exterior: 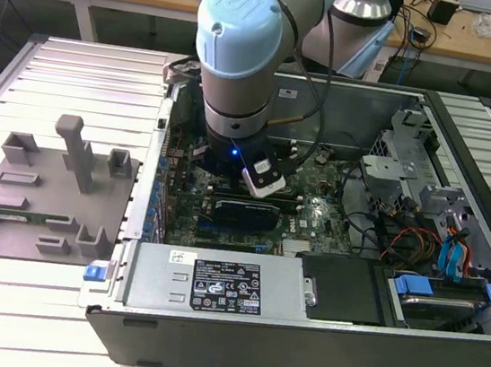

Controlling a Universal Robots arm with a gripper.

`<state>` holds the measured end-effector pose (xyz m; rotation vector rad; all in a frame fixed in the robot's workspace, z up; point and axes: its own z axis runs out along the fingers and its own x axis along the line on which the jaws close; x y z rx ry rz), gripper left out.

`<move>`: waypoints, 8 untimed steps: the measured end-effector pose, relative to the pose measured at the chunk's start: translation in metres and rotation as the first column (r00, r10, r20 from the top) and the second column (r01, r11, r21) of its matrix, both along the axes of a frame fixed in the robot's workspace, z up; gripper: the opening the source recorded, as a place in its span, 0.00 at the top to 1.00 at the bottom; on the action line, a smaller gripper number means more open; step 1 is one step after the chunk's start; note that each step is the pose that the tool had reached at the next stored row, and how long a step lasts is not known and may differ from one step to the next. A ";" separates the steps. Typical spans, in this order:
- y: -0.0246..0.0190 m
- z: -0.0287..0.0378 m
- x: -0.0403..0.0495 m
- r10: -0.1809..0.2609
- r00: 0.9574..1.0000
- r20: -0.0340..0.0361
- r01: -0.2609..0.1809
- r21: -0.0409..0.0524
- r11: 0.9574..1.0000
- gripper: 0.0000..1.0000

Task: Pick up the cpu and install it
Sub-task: 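Install the second cpu locking lever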

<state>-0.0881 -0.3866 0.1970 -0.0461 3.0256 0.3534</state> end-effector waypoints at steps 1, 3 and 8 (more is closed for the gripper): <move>-0.0001 -0.0001 -0.0004 0.001 1.000 0.000 -0.001 0.000 1.000 0.89; -0.0001 -0.0004 -0.0010 0.003 1.000 0.000 -0.003 0.001 1.000 0.89; 0.0001 0.0016 -0.0010 0.003 1.000 0.000 -0.003 -0.002 1.000 0.89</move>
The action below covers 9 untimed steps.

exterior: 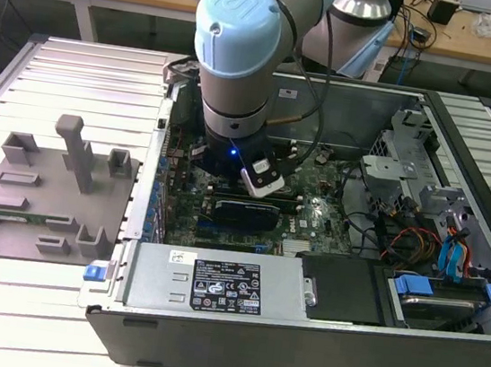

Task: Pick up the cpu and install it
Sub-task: 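Install the second cpu locking lever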

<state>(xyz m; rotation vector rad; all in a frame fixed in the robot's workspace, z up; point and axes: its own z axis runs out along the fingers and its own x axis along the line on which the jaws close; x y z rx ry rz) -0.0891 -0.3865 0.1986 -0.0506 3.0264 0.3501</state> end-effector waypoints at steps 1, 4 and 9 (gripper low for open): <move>0.0000 0.0020 0.0000 0.000 1.000 0.000 0.000 0.000 1.000 0.89; 0.0000 0.0098 0.0002 0.000 1.000 0.000 0.000 -0.001 1.000 0.89; 0.0007 0.0304 0.0013 0.000 1.000 0.000 0.000 -0.040 0.999 0.89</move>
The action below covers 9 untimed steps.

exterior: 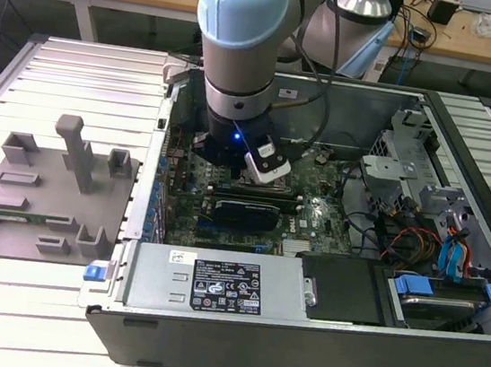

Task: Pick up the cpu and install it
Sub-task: 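Install the second cpu locking lever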

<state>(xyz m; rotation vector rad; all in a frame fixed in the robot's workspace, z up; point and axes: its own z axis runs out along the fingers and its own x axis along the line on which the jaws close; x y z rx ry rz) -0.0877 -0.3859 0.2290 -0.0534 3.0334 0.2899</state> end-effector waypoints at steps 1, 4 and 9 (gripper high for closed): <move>0.0001 0.0018 0.0002 0.000 1.000 0.000 0.000 -0.007 1.000 0.89; 0.0007 0.0040 0.0014 -0.001 1.000 0.000 0.001 -0.059 0.998 0.89; 0.0033 0.0040 0.0257 -0.007 1.000 0.000 0.007 -0.082 0.997 0.89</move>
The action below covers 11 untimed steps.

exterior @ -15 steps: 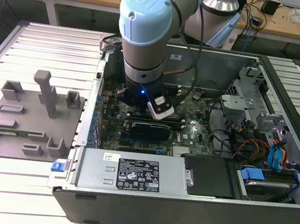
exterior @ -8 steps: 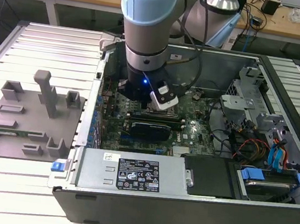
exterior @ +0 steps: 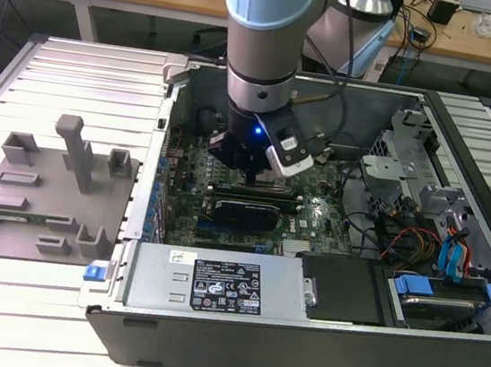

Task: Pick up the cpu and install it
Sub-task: 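Install the second cpu locking lever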

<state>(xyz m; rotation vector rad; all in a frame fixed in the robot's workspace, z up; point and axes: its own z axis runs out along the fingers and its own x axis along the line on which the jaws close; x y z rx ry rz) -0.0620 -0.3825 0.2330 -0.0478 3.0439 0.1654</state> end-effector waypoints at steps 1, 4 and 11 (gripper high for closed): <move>0.0003 0.0000 0.0038 0.000 1.000 0.000 0.000 0.000 1.000 0.89; 0.0015 -0.0001 0.0105 -0.001 1.000 0.000 0.001 -0.001 1.000 0.89; 0.0149 -0.0008 0.0119 -0.001 1.000 0.000 0.001 -0.001 1.000 0.89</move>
